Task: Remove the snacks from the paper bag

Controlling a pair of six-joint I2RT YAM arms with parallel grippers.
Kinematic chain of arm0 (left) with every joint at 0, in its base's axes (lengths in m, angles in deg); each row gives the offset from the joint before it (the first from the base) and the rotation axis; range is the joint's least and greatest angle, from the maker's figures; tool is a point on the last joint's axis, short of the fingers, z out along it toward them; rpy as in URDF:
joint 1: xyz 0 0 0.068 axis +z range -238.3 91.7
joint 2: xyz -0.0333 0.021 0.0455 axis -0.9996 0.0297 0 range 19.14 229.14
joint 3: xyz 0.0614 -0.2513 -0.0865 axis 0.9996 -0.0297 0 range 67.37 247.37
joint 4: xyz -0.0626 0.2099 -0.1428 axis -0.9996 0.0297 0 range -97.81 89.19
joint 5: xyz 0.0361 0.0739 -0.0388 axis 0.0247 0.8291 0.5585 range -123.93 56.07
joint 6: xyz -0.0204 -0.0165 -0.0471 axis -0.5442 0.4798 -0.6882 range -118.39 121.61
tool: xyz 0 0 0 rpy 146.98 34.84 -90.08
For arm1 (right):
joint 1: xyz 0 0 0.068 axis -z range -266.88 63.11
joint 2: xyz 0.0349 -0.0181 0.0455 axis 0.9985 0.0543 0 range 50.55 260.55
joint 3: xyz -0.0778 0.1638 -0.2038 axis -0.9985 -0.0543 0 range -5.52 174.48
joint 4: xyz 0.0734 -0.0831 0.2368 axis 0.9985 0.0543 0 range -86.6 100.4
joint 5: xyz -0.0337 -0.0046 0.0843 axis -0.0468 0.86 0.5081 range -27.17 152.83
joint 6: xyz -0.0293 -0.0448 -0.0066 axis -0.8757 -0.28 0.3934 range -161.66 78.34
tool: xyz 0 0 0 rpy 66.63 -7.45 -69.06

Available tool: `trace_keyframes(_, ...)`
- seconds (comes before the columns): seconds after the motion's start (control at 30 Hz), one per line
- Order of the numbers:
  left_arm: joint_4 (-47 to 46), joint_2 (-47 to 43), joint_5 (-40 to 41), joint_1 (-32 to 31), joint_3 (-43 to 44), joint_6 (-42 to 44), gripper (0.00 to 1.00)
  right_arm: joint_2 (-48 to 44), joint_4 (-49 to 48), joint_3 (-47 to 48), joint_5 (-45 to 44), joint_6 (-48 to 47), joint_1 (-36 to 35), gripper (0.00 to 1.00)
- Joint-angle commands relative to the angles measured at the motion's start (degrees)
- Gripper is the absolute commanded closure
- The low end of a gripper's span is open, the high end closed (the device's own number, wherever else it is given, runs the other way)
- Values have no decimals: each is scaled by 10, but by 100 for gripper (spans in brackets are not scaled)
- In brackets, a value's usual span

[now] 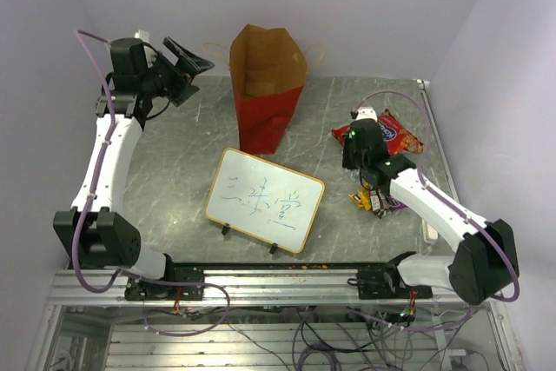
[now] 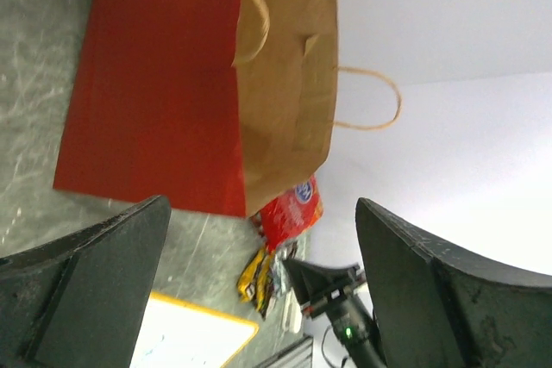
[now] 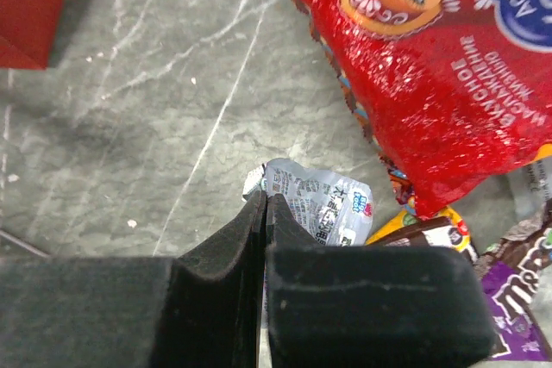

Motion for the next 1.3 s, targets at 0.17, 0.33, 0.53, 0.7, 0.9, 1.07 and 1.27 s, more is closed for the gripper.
trace_keyframes(0.17, 27, -44, 46, -117, -48, 19, 1, 89, -87, -33, 15, 45, 7, 100)
trace_keyframes(0.33, 72, -30, 93, -191, 6, 47, 2, 123, -74, -38, 0, 53, 7, 100)
trace_keyframes(0.53, 31, -65, 88, -244, -62, 24, 2, 124, -77, -60, -37, 49, 7, 100)
trace_keyframes(0.7, 4, -66, 61, -336, -78, 1, 3, 135, -48, -45, -48, 56, 7, 87)
trace_keyframes(0.9, 147, -37, 63, -402, 20, 97, 3, 126, 39, 30, -3, 51, 6, 51)
trace_keyframes(1.07, 121, -133, 59, -402, -63, 78, 0, 124, 225, 168, 35, 94, 6, 30)
trace_keyframes(1.27, 161, -207, 160, -397, -106, 97, 2, 76, 392, 277, 77, 96, 6, 0)
